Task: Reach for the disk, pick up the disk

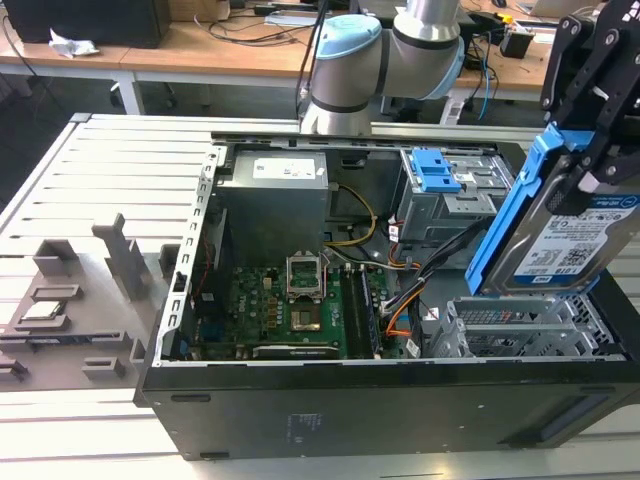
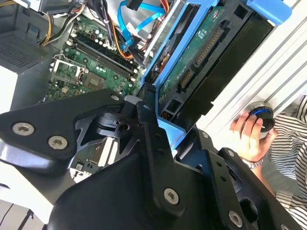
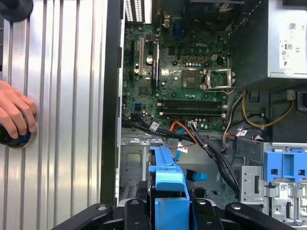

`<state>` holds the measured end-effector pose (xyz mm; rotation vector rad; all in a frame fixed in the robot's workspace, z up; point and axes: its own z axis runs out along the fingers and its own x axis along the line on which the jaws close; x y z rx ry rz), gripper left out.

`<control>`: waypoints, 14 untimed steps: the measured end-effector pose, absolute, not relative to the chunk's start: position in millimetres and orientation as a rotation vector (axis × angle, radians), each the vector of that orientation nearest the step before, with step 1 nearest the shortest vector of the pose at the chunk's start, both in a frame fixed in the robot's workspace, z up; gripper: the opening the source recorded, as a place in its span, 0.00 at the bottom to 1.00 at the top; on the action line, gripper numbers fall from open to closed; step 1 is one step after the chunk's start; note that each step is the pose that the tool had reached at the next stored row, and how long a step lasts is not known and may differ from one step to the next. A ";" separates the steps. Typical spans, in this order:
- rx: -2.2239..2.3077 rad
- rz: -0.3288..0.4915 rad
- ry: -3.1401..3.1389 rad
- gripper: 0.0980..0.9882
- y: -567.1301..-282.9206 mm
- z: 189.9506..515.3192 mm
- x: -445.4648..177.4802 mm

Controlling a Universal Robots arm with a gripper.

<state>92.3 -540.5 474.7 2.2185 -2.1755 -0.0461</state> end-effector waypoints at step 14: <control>2.219 -0.046 -2.176 0.30 -541.8 457.1 92.3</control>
